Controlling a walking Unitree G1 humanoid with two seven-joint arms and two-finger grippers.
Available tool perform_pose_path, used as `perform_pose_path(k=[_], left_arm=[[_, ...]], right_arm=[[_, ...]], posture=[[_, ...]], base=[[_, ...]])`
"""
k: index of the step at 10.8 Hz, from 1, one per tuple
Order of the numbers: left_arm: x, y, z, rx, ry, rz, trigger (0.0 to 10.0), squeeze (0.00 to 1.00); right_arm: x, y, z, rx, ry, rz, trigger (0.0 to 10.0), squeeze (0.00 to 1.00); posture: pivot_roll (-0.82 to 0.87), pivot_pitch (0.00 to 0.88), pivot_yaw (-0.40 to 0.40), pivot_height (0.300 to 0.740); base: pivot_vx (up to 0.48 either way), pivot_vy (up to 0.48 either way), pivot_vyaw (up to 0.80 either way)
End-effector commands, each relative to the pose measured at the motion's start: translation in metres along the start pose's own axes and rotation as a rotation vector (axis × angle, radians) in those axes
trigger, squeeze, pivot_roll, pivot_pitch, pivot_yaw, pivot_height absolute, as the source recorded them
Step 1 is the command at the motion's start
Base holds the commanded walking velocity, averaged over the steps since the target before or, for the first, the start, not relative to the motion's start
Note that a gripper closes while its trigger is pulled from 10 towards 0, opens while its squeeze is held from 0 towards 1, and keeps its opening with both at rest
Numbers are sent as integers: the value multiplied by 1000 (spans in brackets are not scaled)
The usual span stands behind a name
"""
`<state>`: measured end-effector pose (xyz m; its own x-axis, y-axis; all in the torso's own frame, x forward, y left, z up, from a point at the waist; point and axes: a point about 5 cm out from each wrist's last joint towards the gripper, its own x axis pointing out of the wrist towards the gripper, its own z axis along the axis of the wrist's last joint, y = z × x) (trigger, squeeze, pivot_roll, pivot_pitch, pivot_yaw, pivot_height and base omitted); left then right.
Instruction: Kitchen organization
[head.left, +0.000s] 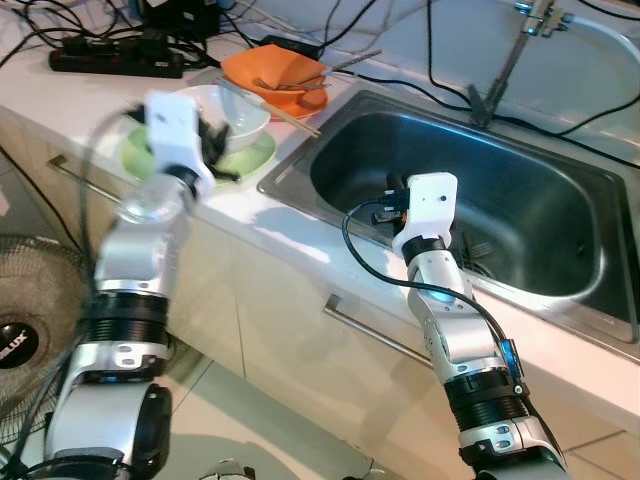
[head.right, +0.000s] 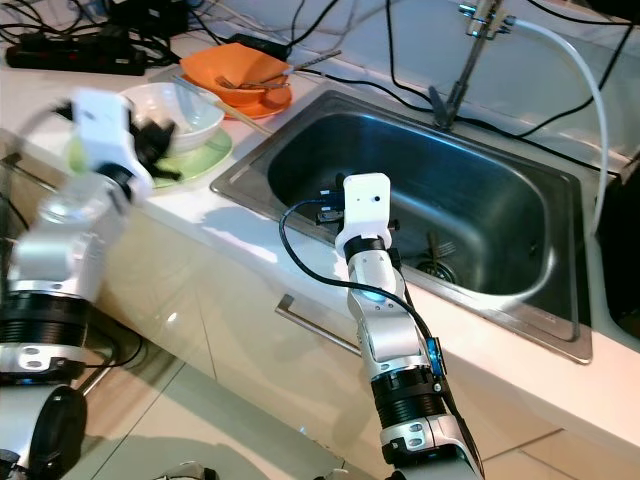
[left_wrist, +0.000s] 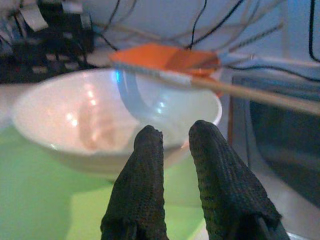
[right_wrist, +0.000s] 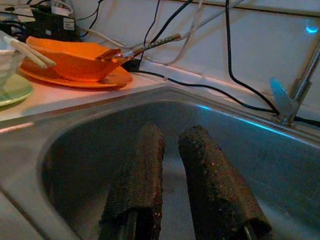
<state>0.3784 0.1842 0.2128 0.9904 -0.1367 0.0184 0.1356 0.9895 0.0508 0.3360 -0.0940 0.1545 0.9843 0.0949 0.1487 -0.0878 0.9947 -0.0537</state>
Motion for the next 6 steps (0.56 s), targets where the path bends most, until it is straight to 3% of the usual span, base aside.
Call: perform_pose_path(k=[1, 3, 6], left_arm=[[6, -4, 7, 7, -19, -12, 10000, 0], [7, -1, 6, 17, -14, 0, 10000, 0], [4, 18, 8, 34, -18, 61, 10000, 0]], right_arm=[[0, -6, -1, -3, 2, -23, 10000, 0], [-1, -8, -1, -4, 2, -32, 10000, 0], [-1, -8, -2, -5, 4, -31, 10000, 0]], posture=[[-58, 0, -91, 740], [-61, 0, -90, 740], [-52, 0, -98, 740]], base=[[0, 0, 0], [0, 0, 0], [0, 0, 0]])
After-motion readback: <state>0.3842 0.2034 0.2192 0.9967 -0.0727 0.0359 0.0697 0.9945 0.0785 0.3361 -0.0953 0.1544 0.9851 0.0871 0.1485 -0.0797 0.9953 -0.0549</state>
